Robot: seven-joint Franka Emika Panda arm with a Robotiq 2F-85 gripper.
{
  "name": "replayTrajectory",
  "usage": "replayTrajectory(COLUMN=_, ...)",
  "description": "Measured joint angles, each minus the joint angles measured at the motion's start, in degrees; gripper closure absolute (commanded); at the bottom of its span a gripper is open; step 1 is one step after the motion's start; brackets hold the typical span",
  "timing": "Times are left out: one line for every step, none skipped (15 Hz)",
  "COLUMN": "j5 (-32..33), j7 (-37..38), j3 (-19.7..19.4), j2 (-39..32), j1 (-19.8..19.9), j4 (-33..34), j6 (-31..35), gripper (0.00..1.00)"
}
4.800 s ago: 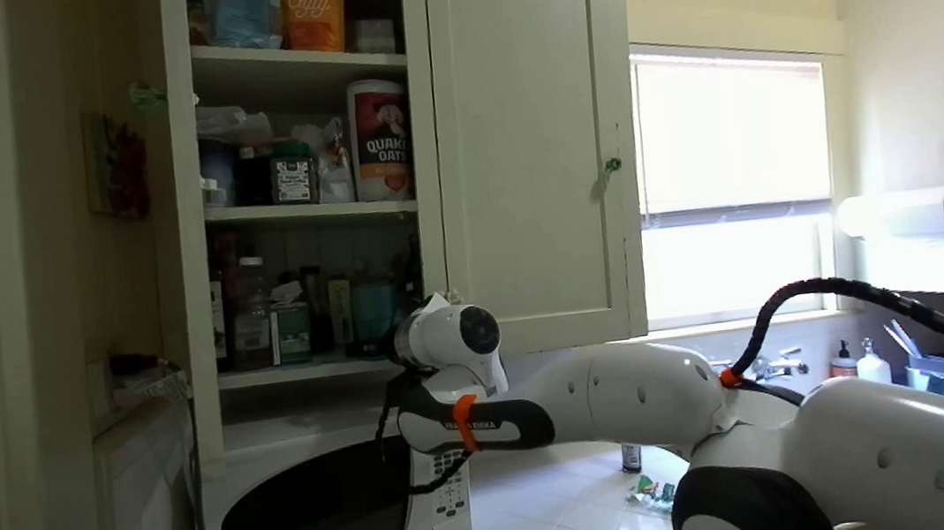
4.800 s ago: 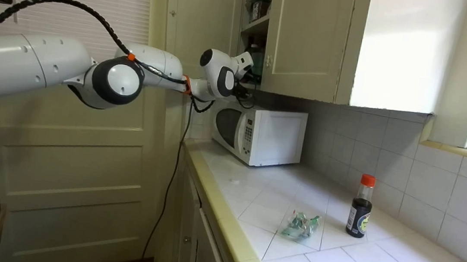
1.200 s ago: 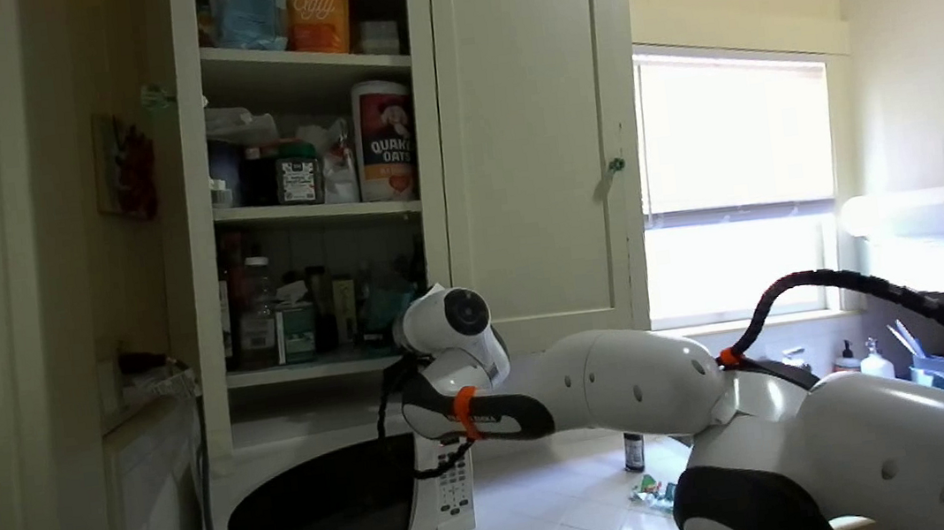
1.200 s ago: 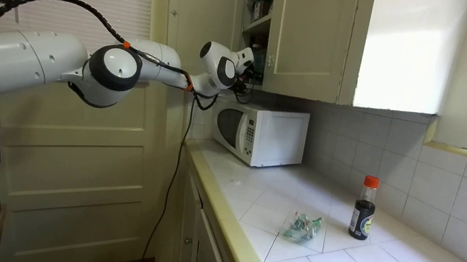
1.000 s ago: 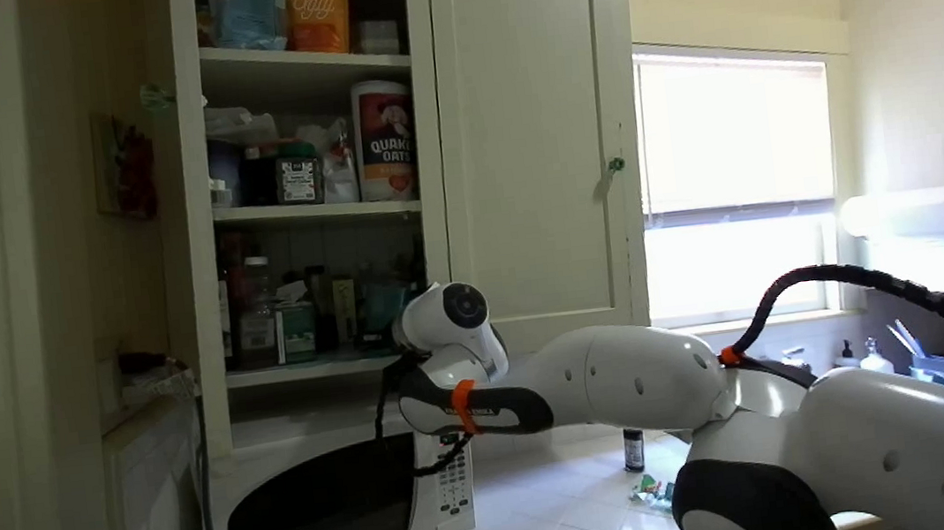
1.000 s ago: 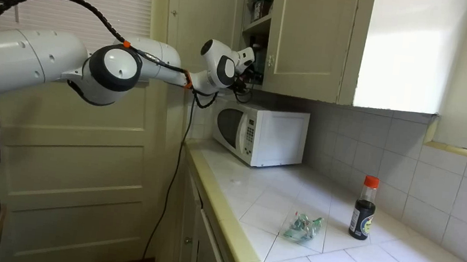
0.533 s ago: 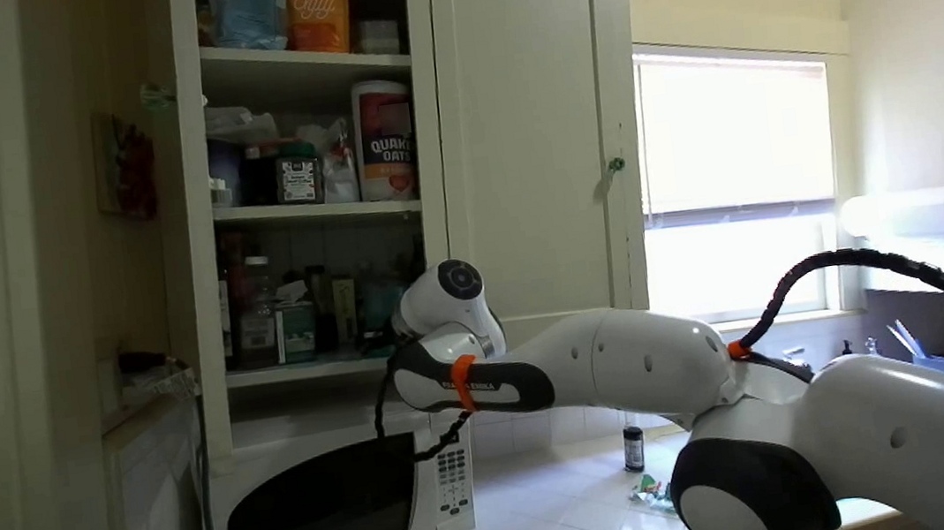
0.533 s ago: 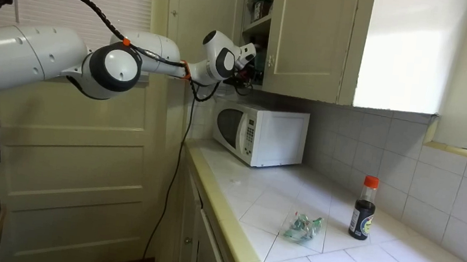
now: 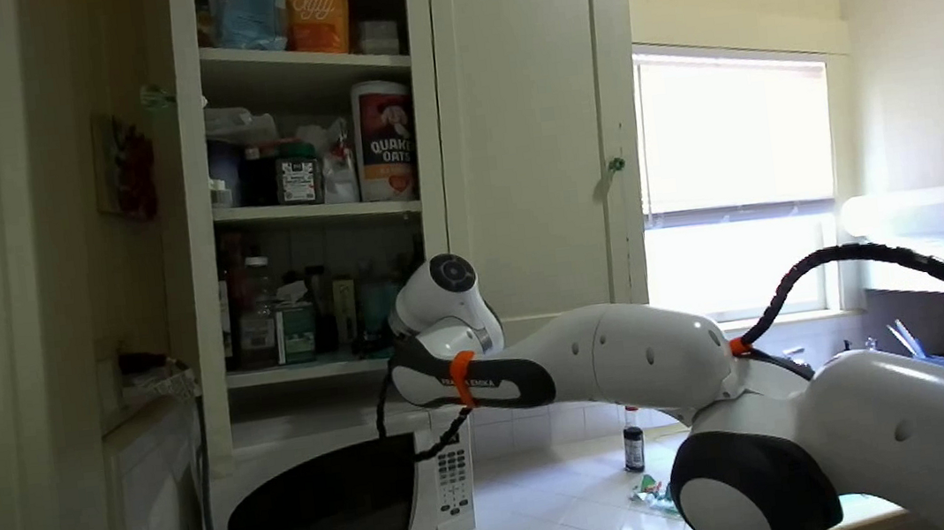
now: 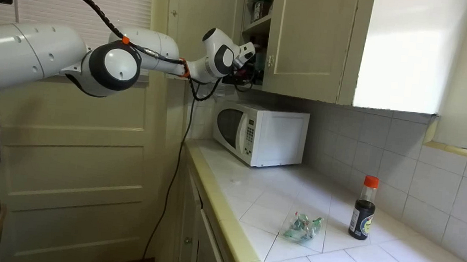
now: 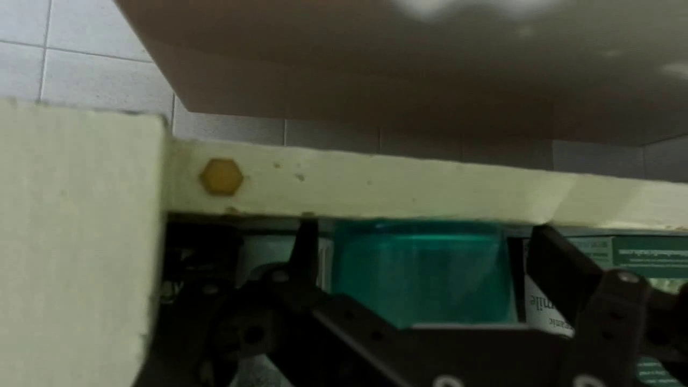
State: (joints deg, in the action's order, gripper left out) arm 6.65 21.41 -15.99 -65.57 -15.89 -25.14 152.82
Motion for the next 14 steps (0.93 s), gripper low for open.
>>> replayTrajectory(j5=0.5, j7=0.0, j3=0.0, j2=0.1, j1=-0.1, j4=0.0, j6=-0.3, gripper=0.0)
replayTrajectory(j5=0.9, j7=0.0, j3=0.0, j2=0.1, j1=-0.1, j4=0.0, j6=-0.5, gripper=0.0)
replayTrajectory(j5=1.5, j7=0.0, j3=-0.1, j2=0.2, j1=-0.2, j4=0.1, j6=-0.7, gripper=0.0)
replayTrajectory(j5=1.9, j7=0.0, j3=-0.1, j2=0.2, j1=-0.2, j4=0.1, j6=-0.9, gripper=0.0)
replayTrajectory(j5=2.1, j7=0.0, j3=0.0, j2=0.2, j1=-0.3, j4=0.2, j6=-1.2, gripper=0.0)
replayTrajectory(j5=2.2, j7=-0.4, j3=0.2, j2=0.3, j1=-0.4, j4=0.3, j6=-1.8, gripper=0.0)
replayTrajectory(j5=2.4, j7=-0.7, j3=0.4, j2=0.5, j1=-0.6, j4=0.4, j6=-2.8, gripper=0.0)
replayTrajectory(j5=3.0, j7=-0.5, j3=0.1, j2=0.6, j1=-1.0, j4=0.4, j6=-4.2, gripper=0.0)
replayTrajectory(j5=4.0, j7=0.1, j3=-0.5, j2=0.6, j1=-1.5, j4=0.4, j6=-4.9, gripper=0.0)
replayTrajectory(j5=5.1, j7=1.1, j3=-1.2, j2=0.6, j1=-2.3, j4=0.4, j6=-5.5, gripper=0.0)
replayTrajectory(j5=6.4, j7=2.6, j3=-2.2, j2=0.6, j1=-3.1, j4=0.4, j6=-6.1, gripper=0.0)
replayTrajectory(j5=7.7, j7=4.7, j3=-3.5, j2=0.5, j1=-4.0, j4=0.4, j6=-6.6, gripper=0.0)
replayTrajectory(j5=9.0, j7=6.8, j3=-4.7, j2=0.4, j1=-4.9, j4=0.4, j6=-7.1, gripper=0.0)
replayTrajectory(j5=10.5, j7=9.1, j3=-6.2, j2=0.3, j1=-5.8, j4=0.4, j6=-7.7, gripper=0.0)
